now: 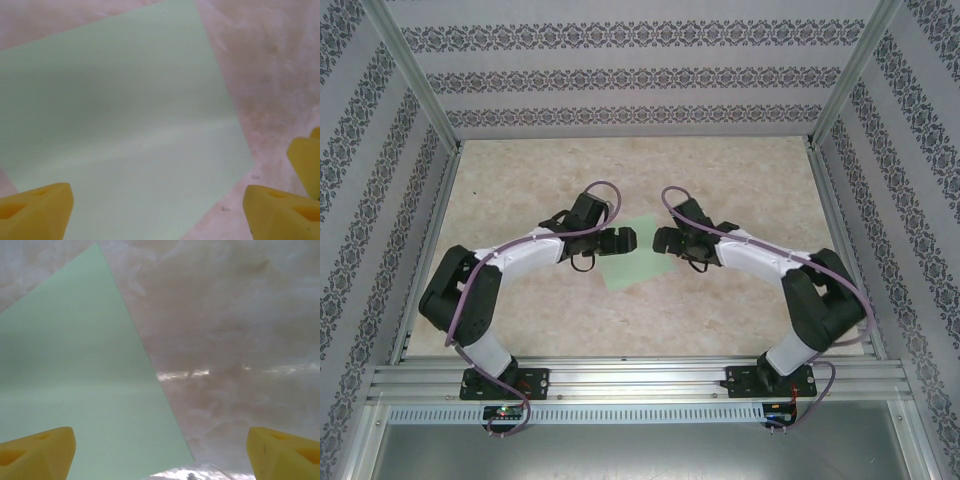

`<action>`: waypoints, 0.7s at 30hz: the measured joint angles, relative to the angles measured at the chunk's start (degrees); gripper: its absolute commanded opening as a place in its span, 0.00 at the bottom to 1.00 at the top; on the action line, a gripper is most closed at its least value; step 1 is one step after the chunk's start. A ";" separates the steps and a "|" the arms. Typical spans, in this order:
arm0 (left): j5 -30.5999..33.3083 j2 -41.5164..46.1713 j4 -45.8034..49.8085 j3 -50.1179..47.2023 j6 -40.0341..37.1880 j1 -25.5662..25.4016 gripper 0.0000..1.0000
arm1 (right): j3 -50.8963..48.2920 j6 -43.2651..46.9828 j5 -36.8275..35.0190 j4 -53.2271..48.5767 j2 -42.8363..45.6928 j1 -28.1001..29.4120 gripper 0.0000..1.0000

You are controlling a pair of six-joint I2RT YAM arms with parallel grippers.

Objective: Fold a paper plane with a square sheet of paper (fold left side to right side)
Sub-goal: Move the square sheet of paper to the center of the table, then pick up the square sheet of paper from the center of the table.

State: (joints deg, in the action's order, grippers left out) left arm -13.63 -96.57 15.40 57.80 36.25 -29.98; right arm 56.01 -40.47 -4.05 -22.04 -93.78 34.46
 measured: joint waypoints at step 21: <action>-5.18 -8.11 -6.69 0.09 2.40 3.32 0.79 | 7.37 -8.39 -6.14 -4.31 -11.93 6.10 0.93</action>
State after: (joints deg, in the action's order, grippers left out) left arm -18.81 -104.68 8.71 57.89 38.65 -26.65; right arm 63.37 -48.86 -10.20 -26.35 -105.71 40.56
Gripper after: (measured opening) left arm 0.789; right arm 0.928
